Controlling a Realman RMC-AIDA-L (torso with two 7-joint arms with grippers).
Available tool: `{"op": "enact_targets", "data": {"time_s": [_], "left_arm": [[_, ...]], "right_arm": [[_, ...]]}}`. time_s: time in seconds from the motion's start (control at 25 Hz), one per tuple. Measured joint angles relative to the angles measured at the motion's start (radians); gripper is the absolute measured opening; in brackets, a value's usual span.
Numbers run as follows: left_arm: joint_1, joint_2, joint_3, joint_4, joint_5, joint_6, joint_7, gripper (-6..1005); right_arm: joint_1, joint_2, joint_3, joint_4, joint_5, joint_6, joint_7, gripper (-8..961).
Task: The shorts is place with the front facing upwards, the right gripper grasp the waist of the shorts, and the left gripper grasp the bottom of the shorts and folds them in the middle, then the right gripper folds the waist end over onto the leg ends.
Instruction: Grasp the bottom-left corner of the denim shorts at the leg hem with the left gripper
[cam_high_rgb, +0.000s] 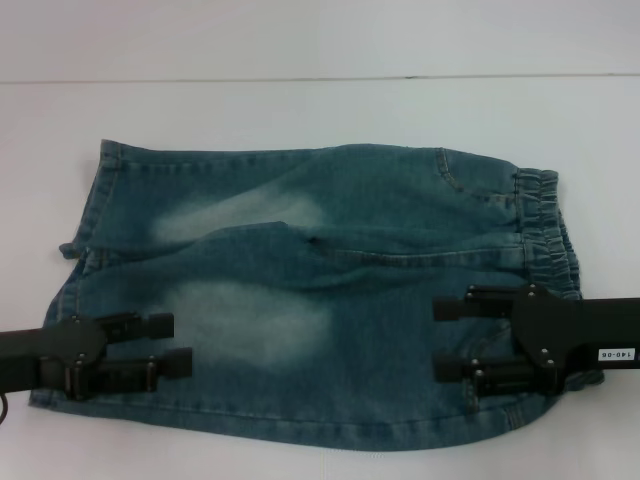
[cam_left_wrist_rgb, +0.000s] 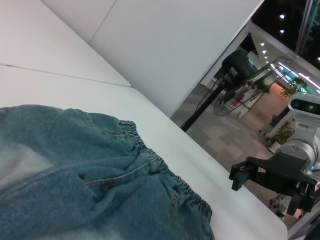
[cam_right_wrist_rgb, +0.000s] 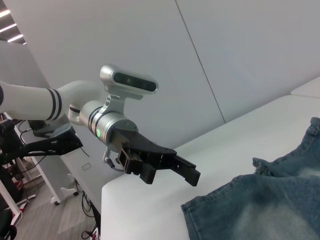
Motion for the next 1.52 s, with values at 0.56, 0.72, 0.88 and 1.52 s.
{"op": "enact_targets", "data": {"time_s": [0.56,0.72,0.88,1.52], "left_arm": [[0.050,0.011,-0.010,0.150,0.001,0.015,-0.194,871],[0.055,0.042,-0.010,0.196,0.013,0.030,-0.324,868],[0.049,0.075,-0.014,0.197,0.064,0.017,-0.437,865],[0.014,0.096,-0.020,0.199,0.203,-0.017,-0.563,857]], "right_arm": [[0.003,-0.006,0.009,0.000,0.005,0.000,0.006,826],[0.007,-0.008,0.009,0.000,0.006,0.000,0.007,826],[0.007,-0.008,0.009,0.000,0.006,0.000,0.007,826],[0.001,-0.005,0.009,0.000,0.006,0.000,0.000,826]]}}
